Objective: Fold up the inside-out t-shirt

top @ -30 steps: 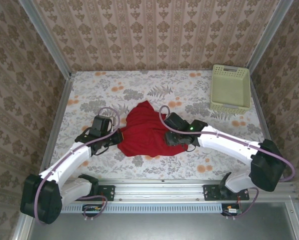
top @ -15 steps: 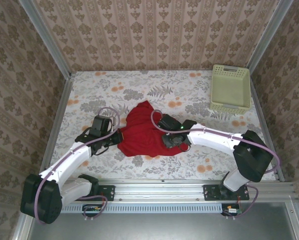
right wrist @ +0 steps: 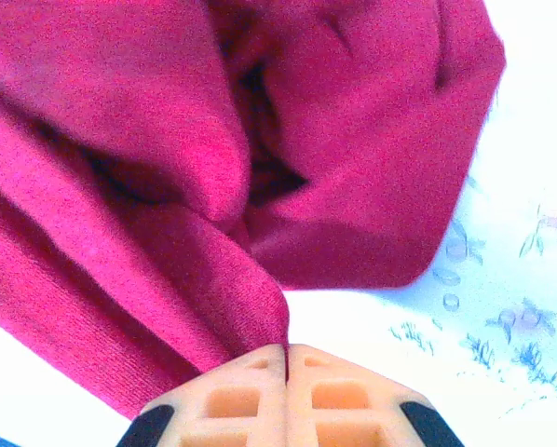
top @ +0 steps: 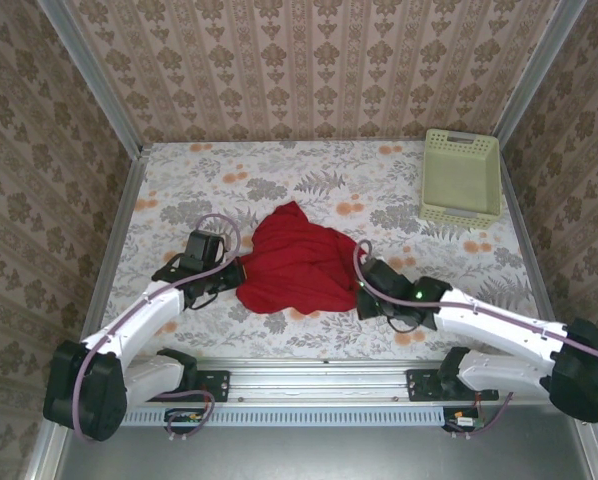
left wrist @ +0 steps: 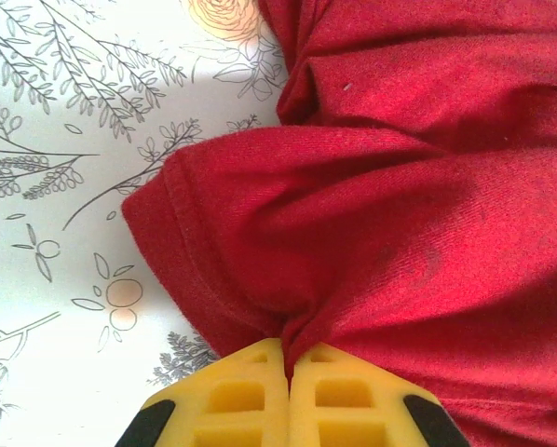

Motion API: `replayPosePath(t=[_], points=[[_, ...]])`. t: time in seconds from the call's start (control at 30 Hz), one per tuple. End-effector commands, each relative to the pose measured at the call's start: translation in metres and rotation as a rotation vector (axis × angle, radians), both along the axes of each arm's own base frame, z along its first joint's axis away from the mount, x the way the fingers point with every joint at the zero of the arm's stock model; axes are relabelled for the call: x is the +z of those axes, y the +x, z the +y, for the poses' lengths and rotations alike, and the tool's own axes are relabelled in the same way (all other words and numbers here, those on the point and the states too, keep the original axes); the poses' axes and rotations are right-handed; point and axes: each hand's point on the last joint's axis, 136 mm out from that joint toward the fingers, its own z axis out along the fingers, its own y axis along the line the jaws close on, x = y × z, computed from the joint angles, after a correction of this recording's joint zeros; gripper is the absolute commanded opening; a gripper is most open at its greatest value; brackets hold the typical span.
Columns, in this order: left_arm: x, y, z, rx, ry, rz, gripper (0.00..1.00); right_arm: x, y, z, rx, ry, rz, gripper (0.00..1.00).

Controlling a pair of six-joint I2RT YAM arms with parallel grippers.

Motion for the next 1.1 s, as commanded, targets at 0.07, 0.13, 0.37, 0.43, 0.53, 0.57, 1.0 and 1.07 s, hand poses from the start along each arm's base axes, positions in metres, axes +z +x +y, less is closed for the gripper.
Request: replayPosePath(t=[0.07,0.13,0.37,0.43,0.53,0.57,1.0,1.07], points=[[-0.006,0.0,-0.001,-0.002,-0.01,0.014,0.0,-0.013,-0.006,0.001,-0.078,0.103,0.018,0.25],[-0.006,-0.001,-0.002,-0.005,-0.012,0.012,0.0,-0.006,-0.002,-0.003,-0.072,0.049,0.011,0.3],[-0.005,-0.001,-0.003,-0.01,-0.018,0.008,0.0,0.026,0.021,0.033,0.015,0.053,-0.013,0.35],[-0.004,-0.002,-0.003,-0.009,-0.016,0.005,0.0,0.019,0.024,0.047,0.028,0.082,0.007,0.35],[-0.004,-0.002,-0.002,-0.007,-0.016,0.004,0.0,0.008,0.026,0.061,0.036,0.1,0.026,0.35],[-0.004,-0.003,-0.003,-0.009,-0.017,0.004,0.0,0.004,0.026,0.065,0.043,0.1,0.033,0.34],[-0.004,-0.004,-0.001,-0.007,-0.009,0.005,0.0,-0.034,0.031,0.064,0.055,-0.099,0.061,0.36],[-0.004,-0.004,0.0,-0.007,-0.007,0.005,0.0,-0.035,0.03,0.059,0.056,-0.127,0.059,0.37]])
